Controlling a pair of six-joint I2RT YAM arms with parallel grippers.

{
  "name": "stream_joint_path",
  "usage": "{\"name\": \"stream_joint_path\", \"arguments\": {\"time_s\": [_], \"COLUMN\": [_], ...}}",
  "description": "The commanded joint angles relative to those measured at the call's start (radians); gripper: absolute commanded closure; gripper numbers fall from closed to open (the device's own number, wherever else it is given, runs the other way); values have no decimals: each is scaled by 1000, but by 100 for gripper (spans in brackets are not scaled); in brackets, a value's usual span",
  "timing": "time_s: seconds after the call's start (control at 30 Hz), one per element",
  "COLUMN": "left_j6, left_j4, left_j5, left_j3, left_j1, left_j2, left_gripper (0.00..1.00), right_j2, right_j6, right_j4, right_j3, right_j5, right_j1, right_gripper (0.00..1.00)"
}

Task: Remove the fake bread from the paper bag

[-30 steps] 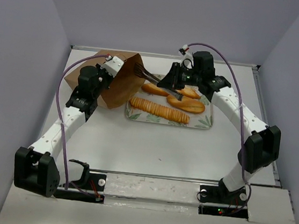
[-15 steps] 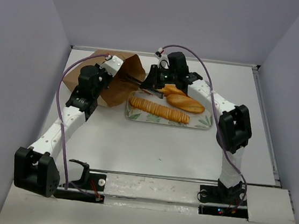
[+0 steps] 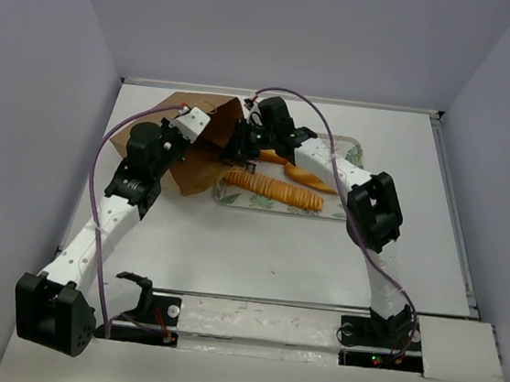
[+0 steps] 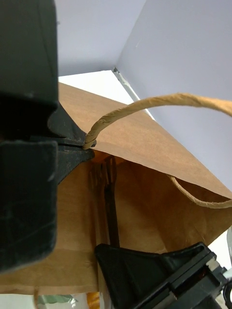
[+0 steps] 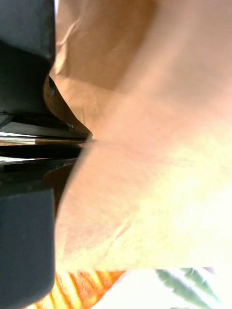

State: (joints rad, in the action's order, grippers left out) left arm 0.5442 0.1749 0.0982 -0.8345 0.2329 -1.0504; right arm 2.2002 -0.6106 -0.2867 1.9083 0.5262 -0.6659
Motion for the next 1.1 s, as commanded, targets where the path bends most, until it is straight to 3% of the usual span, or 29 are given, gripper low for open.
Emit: {"name": "stream_joint_path", "arguments": {"time_s": [0.0,0.1,0.47,0.8,1.07], "left_j6": [-27,-33,-21,-20,39], "left_j4": [37,43,80,116,164], "left_j5": [38,51,78,106,219], "left_j3": [9,17,55,60,80], "left_j1": [9,9,14,20,20], "left_j2": [10,4,0,-28,-34], "left_gripper": [100,100,100,100,100], "right_j2": [35,59,101,184,230], "right_j6": [-197,-317,-445,-563,-659], "right_j4": [58,118,214,276,411], "right_j3": [38,37,29,80,115], "right_j5": [8,37,67,110,167], "right_j1": [49,77,77,77,68], "right_gripper": [73,68,60,59,57]}}
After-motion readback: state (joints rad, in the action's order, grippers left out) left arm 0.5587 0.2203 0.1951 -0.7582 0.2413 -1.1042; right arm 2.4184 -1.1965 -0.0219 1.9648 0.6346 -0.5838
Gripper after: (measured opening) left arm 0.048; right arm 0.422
